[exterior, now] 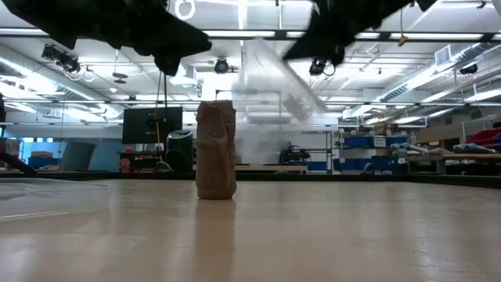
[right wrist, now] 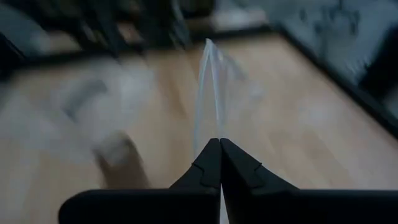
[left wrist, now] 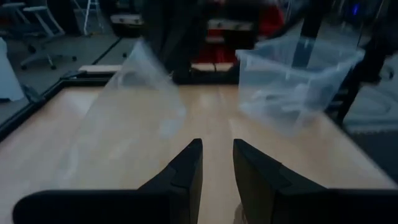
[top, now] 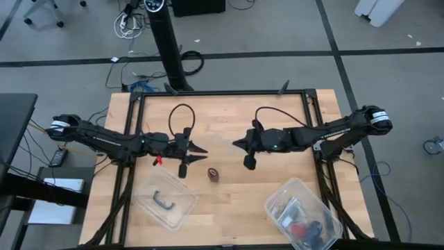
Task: Roll bandage
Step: Put the rolled brown bandage into the transparent zip bag
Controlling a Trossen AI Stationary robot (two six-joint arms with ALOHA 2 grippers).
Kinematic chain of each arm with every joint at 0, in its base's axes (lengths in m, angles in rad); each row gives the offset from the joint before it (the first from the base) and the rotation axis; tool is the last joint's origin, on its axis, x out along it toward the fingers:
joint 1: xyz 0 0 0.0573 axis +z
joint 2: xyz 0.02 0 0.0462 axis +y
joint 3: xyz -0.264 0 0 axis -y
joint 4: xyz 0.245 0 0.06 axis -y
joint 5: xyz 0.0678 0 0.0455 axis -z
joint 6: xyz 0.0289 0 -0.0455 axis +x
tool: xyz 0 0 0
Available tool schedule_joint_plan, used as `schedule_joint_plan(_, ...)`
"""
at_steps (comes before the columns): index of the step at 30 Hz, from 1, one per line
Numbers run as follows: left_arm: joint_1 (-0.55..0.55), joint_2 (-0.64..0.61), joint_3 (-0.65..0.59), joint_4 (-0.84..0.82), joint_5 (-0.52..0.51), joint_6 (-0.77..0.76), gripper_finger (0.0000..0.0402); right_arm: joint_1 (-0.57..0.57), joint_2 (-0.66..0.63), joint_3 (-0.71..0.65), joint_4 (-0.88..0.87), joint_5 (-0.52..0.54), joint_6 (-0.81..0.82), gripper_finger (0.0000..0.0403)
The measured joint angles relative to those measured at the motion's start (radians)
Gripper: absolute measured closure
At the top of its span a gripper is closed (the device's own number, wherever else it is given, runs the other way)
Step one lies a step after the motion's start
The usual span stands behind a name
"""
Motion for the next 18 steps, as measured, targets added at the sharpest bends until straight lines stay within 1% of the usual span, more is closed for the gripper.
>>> schedule_joint_plan(2, 0.0, 0.016, 0.0, 0.048, -0.003, -0.034, 0.0309, 0.015, 0.01, 0.001, 0.117, 0.0, -0.006, 0.0402)
schedule_joint_plan(6, 0.0, 0.037, 0.0, 0.145, -0.013, -0.048, 0.0304, 0.027, 0.047, 0.003, 0.262, 0.012, -0.045, 0.0402)
schedule_joint_plan(9, -0.003, 0.037, 0.001, 0.185, -0.014, 0.029, 0.0294, 0.026, 0.076, 0.0, 0.291, 0.008, -0.079, 0.0403)
schedule_joint_plan(14, -0.036, -0.015, 0.002, 0.183, -0.014, 0.215, 0.0286, 0.015, 0.079, 0.0, 0.23, 0.0, -0.087, 0.0403)
schedule_joint_plan(16, -0.043, -0.039, 0.001, 0.138, -0.013, 0.259, 0.0286, 0.016, 0.075, 0.0, 0.222, -0.001, -0.094, 0.0403)
schedule_joint_plan(18, -0.039, -0.066, 0.002, 0.051, -0.052, 0.277, 0.0286, 0.017, 0.071, 0.0, 0.22, -0.005, -0.103, 0.0403)
